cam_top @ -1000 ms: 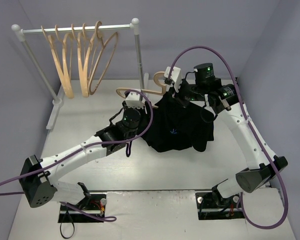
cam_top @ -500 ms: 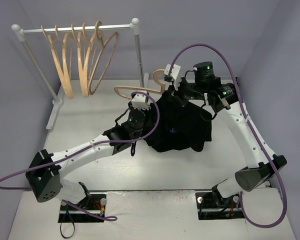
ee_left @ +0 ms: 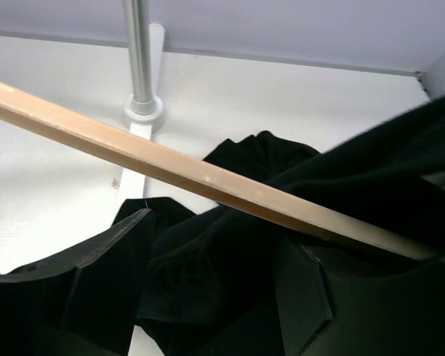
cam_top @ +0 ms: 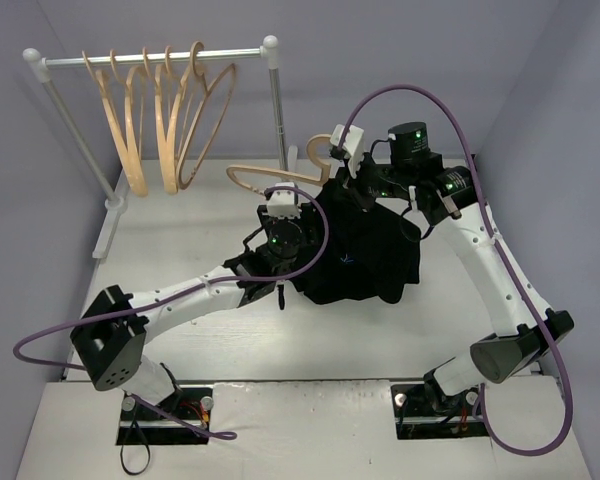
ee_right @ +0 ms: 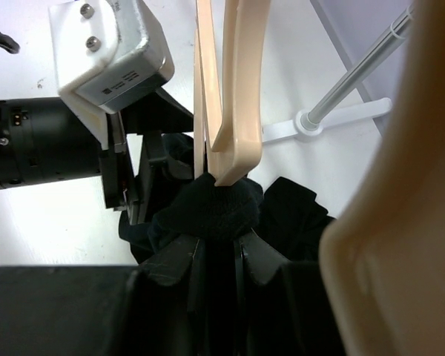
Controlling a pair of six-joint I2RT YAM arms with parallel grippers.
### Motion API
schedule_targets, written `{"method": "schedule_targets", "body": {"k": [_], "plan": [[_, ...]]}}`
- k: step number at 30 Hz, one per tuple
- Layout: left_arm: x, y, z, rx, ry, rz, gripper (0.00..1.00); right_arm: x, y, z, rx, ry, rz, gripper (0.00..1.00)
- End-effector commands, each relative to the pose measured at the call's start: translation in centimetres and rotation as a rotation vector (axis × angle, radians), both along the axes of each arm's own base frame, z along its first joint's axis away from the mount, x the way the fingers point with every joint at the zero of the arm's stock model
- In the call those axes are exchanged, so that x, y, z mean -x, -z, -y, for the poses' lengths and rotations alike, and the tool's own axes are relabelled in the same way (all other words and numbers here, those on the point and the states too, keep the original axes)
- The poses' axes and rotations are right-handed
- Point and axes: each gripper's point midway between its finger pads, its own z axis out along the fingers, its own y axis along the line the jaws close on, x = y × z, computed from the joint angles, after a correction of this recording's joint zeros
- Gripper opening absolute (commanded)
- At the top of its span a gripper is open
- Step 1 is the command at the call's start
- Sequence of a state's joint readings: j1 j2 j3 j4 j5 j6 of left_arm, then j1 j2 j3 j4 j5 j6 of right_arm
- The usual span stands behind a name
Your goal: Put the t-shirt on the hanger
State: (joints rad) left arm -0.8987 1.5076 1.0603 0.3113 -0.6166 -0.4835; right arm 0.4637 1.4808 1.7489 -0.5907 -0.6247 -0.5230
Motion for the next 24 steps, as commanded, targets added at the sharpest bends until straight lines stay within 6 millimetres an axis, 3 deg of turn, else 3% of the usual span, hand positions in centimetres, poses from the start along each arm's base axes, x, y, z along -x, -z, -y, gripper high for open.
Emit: {"method": "schedule_targets", "body": {"k": [1, 7, 16, 22, 24], "plan": [[-1.9, -4.8, -2.2, 0.133, -0.117, 0.104, 0.57, 0.8, -3.8, 0.4, -0.078, 0.005, 0.106, 0.0], [-3.3, -3.8, -5.6, 0.148, -0.172, 0.088, 0.57, 1.2, -3.8, 1.4, -0.066, 0.051, 0.118, 0.0], [-2.7, -2.2, -8.5, 0.123, -0.177, 0.062, 0.57, 0.5, -3.8, 3.6, -0.018, 0.162, 0.163, 0.0], [-3.6, -2.8, -10.8, 0.119, -0.175, 0.053, 0.57, 0.8, -3.4, 4.2, 0.001, 0.177, 0.173, 0.0], [-4.0, -3.2, -10.8, 0.124, -0.161, 0.056, 0.49, 0.9, -3.2, 4.3, 0.003, 0.178, 0.17, 0.0]]}}
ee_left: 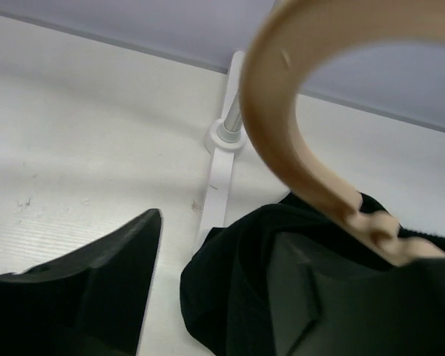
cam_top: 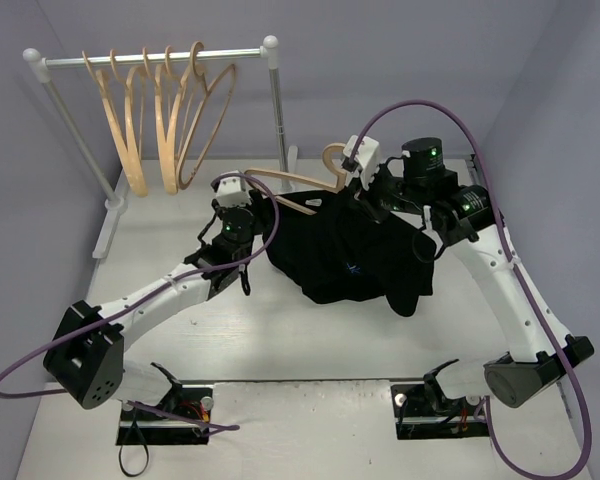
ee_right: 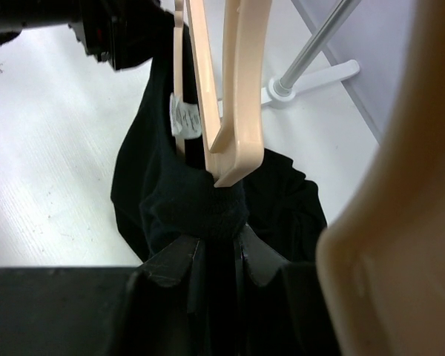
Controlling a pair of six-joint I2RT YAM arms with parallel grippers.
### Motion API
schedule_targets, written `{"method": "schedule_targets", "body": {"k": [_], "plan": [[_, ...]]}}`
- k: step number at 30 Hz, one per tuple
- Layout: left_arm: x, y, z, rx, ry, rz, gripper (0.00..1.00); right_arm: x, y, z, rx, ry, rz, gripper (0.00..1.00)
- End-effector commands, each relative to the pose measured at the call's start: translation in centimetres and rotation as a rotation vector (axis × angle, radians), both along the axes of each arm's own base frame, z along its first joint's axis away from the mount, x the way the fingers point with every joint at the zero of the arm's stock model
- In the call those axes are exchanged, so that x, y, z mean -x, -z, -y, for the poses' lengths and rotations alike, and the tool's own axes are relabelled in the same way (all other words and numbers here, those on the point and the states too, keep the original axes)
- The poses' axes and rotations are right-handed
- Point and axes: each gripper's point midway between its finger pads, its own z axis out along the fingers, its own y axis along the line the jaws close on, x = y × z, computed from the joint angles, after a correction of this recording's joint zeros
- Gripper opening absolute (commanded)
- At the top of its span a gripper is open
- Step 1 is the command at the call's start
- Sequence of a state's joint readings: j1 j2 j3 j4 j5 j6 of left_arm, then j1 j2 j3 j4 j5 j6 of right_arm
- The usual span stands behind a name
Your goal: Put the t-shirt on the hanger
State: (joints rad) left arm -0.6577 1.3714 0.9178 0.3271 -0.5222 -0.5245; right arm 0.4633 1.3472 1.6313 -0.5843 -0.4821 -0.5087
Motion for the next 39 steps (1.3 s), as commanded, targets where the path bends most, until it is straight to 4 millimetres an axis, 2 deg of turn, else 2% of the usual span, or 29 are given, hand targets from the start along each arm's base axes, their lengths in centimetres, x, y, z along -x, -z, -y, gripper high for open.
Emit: {"method": "schedule_targets", "body": {"k": [1, 5, 6, 8, 10, 15, 19, 25, 29, 32, 34, 36, 37, 39], "plan": [[-1.2, -3.9, -0.9, 0.057, 0.0, 0.075, 0.45, -0.3, -3.4, 1.1, -0.037, 0.046, 0.13, 0.0], [-1.9, -4.7, 0.0, 0.048, 0.08, 0.083, 0.23, 0.0, -3.0, 1.3, -0.033, 0.049, 0.126, 0.0], [-2.0, -4.7, 0.1, 0.048, 0.09, 0.081, 0.22, 0.0, -3.1, 1.5, -0.031, 0.054, 0.129, 0.0], [-2.2, -4.7, -0.2, 0.05, 0.1, 0.072, 0.05, 0.1, -3.0, 1.8, -0.021, 0.066, 0.139, 0.0], [-2.6, -4.8, -1.3, 0.049, 0.084, 0.062, 0.0, 0.2, -2.9, 2.2, -0.013, 0.077, 0.142, 0.0], [-3.4, -5.3, -3.3, 0.015, 0.069, 0.042, 0.0, 0.3, -1.8, 2.9, 0.015, 0.103, 0.135, 0.0], [-4.2, -7.1, -4.4, -0.047, 0.066, 0.055, 0.0, 0.2, -0.9, 3.4, 0.039, 0.128, 0.126, 0.0], [-4.2, -9.5, -4.5, -0.121, 0.097, 0.061, 0.0, -0.5, -0.2, 4.0, 0.071, 0.161, 0.123, 0.0], [-3.5, -11.3, -2.7, -0.149, 0.205, 0.031, 0.0, -0.9, -0.6, 3.5, 0.068, 0.142, 0.13, 0.0], [-1.9, -13.1, 1.1, -0.22, 0.338, 0.033, 0.0, -1.6, -1.4, 2.6, 0.054, 0.108, 0.143, 0.0], [-0.9, -14.4, 2.7, -0.244, 0.383, 0.049, 0.0, -2.1, -2.2, 1.6, 0.04, 0.066, 0.157, 0.0], [-0.5, -15.3, 3.3, -0.233, 0.409, 0.051, 0.0, -2.3, -3.3, 1.1, 0.026, 0.043, 0.181, 0.0], [-0.4, -16.4, 3.3, -0.234, 0.41, 0.07, 0.0, -2.4, -4.1, 1.0, 0.019, 0.034, 0.197, 0.0], [-0.3, -17.4, 3.5, -0.258, 0.431, 0.07, 0.0, -2.4, -6.2, 0.1, -0.015, -0.01, 0.239, 0.0]]}}
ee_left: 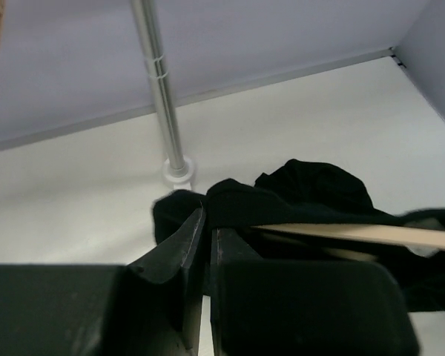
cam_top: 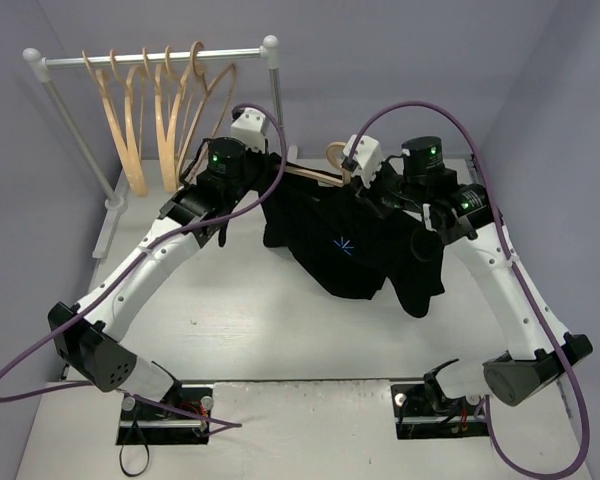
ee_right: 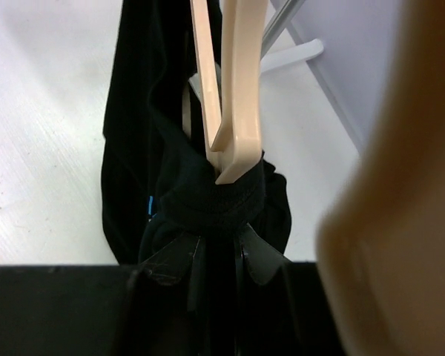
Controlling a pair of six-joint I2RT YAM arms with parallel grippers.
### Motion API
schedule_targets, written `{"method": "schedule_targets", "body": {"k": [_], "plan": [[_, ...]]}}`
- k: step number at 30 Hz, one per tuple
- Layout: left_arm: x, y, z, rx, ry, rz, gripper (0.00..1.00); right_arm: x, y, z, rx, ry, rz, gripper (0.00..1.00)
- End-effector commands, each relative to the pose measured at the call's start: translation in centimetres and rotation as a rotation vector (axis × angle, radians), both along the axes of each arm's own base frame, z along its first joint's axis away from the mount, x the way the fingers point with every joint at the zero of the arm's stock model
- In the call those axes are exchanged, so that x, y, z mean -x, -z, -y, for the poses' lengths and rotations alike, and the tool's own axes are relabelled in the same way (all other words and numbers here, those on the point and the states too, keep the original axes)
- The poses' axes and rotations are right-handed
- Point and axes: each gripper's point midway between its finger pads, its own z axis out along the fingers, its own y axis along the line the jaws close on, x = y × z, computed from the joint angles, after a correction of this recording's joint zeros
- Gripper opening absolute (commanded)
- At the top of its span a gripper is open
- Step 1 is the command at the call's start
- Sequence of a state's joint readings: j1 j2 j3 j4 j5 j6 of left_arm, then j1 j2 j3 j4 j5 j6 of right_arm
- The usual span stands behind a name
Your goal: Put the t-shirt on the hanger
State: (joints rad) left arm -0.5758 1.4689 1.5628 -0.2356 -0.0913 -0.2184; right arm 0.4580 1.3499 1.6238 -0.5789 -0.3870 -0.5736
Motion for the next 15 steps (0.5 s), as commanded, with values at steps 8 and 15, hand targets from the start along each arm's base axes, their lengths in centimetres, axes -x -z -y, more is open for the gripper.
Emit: {"method": "schedule_targets", "body": {"k": [8, 15], "plan": [[2.9, -15.2, 0.3, -0.038, 0.146, 0.24, 0.0, -0.6, -15.1, -3.8, -0.21, -0.206, 0.332, 0.0], [5.8, -19.9, 0.8, -0.006, 0.231, 0.331, 0.0, 1.4, -18.6, -5.6, -0.291, -0.337, 0.375, 0.0]]}}
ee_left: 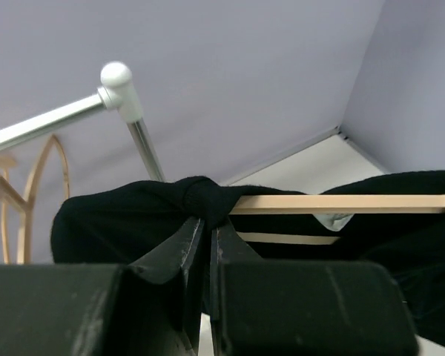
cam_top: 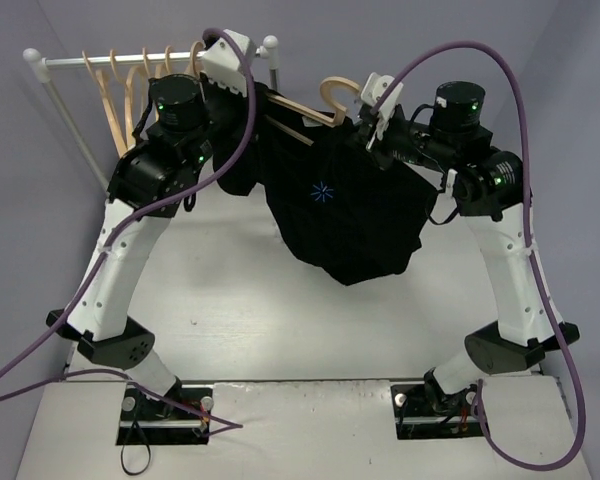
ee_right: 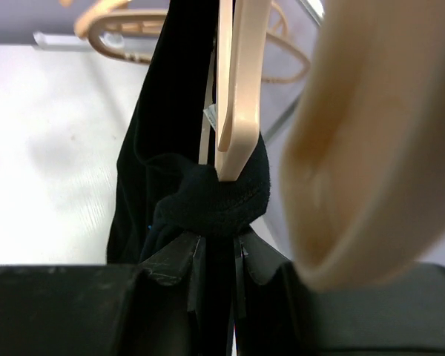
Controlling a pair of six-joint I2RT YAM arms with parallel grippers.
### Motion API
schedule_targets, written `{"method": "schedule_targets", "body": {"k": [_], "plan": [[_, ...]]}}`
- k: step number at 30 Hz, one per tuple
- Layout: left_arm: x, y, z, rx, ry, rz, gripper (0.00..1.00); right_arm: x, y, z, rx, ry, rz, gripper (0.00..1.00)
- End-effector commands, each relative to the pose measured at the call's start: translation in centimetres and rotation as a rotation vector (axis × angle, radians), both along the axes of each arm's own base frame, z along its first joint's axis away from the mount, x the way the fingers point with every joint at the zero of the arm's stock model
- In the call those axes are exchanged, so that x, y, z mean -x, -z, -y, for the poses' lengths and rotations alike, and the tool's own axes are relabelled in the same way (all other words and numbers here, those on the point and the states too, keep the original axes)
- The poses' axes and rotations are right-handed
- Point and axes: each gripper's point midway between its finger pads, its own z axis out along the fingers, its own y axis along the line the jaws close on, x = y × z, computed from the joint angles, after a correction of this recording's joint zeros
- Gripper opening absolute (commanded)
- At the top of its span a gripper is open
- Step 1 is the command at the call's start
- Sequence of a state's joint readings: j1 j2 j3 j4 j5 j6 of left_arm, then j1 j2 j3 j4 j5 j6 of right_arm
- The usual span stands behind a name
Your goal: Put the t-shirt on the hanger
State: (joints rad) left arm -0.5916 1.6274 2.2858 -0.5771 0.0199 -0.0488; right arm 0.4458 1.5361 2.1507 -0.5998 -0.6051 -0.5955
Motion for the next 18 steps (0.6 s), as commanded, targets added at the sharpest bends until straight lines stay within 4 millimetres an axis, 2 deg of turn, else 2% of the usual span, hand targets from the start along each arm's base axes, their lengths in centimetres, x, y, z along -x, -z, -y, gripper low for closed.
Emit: {"method": "schedule_targets", "body": {"k": [1, 2, 4, 7, 9, 12, 14, 15, 18], "plan": [[3.9, -2.9, 1.1, 0.005, 0.114, 0.075, 0.0, 2.1, -3.6, -1.6, -0.079, -0.134, 0.098, 0.0], [4.2, -1.7, 1.8, -0.007, 0.132, 0.048, 0.0, 2.0, -2.4, -1.6, -0.067, -0.129, 0.071, 0.0], [5.3, -0.8, 2.4, -0.005, 0.16, 0.022, 0.0, 2.2, -1.2, -1.6, -0.057, -0.133, 0.042, 0.0], [6.3, 2.9, 4.3, -0.023, 0.207, -0.074, 0.0, 3.1, 1.5, -1.4, -0.033, -0.147, -0.016, 0.0], [6.9, 4.2, 5.2, -0.038, 0.226, -0.104, 0.0, 3.5, 3.5, -1.2, -0.012, -0.149, -0.051, 0.0], [7.3, 6.7, 5.6, -0.067, 0.235, -0.155, 0.0, 3.8, 5.8, -1.0, 0.016, -0.154, -0.088, 0.0], [7.3, 7.6, 5.3, -0.088, 0.222, -0.164, 0.0, 3.9, 7.3, -0.8, 0.033, -0.152, -0.112, 0.0], [7.3, 7.8, 4.9, -0.103, 0.211, -0.158, 0.02, 3.9, 8.0, -0.6, 0.042, -0.149, -0.124, 0.0], [7.1, 7.8, 3.3, -0.157, 0.179, -0.119, 0.24, 3.7, 9.2, -0.1, 0.058, -0.14, -0.139, 0.0]]}}
